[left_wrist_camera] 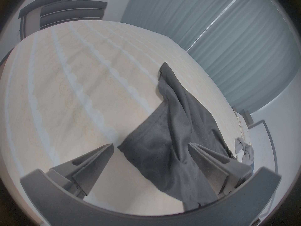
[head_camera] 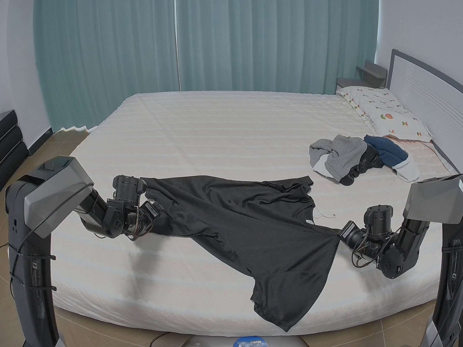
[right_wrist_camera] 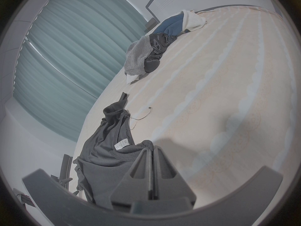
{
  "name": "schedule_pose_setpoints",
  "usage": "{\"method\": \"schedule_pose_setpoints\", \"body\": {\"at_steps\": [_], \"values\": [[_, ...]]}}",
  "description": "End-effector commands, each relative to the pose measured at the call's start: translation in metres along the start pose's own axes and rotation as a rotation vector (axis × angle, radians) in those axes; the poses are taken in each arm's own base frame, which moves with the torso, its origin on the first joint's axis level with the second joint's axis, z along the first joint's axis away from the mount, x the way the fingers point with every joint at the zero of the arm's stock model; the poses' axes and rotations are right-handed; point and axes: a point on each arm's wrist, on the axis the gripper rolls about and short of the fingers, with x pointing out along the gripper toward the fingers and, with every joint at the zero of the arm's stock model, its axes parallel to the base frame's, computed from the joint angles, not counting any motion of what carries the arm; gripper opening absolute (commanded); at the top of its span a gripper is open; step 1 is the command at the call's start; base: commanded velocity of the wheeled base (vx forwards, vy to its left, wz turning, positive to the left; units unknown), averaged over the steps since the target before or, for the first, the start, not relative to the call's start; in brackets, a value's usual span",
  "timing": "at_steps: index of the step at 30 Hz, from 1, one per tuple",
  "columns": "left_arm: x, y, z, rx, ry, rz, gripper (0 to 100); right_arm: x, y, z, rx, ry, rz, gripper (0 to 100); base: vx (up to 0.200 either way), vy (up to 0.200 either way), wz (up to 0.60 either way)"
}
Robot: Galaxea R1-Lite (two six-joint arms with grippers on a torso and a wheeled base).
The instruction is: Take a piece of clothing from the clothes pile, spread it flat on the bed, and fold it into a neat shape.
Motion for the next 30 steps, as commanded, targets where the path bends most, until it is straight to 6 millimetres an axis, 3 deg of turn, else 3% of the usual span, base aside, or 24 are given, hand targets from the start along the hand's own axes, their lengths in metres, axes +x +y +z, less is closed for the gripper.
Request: {"method": "schedule_pose_setpoints", "body": {"at_steps": [1,3,4,11,15,16,19,30], "values": [[0.018,0.004,-0.004,-0.003,0.002,0.016,100,-0.001,0.001,-0.003,-0.005,0.010,0.000,0,0.000,0.000,0.00],[0.019,0.004,-0.002,-0.005,-0.001,0.015,100,-0.001,0.001,-0.003,-0.005,0.010,0.000,0,0.000,0.000,0.00],[0.019,0.005,-0.002,-0.006,0.000,0.018,0,-0.001,0.001,-0.003,-0.005,0.009,-0.001,0,0.000,0.000,0.00],[0.014,0.013,-0.005,-0.006,0.002,0.060,0,-0.001,0.000,-0.004,-0.006,0.010,-0.002,0,0.000,0.000,0.00],[-0.003,0.022,-0.009,-0.010,-0.006,0.104,0,0.000,0.001,-0.002,-0.004,0.002,0.004,0,0.000,0.000,0.00],[-0.019,0.026,-0.005,-0.018,-0.005,0.110,0,0.001,0.001,-0.001,-0.003,-0.005,0.013,0,0.000,0.000,0.00],[-0.037,0.035,-0.004,-0.021,0.011,0.127,0,0.004,0.000,-0.001,-0.006,-0.010,0.017,0,0.000,0.000,0.00],[-0.097,0.079,-0.037,0.097,0.150,0.218,0,0.007,-0.004,0.021,-0.074,-0.066,0.024,0,0.000,0.000,0.00]]}}
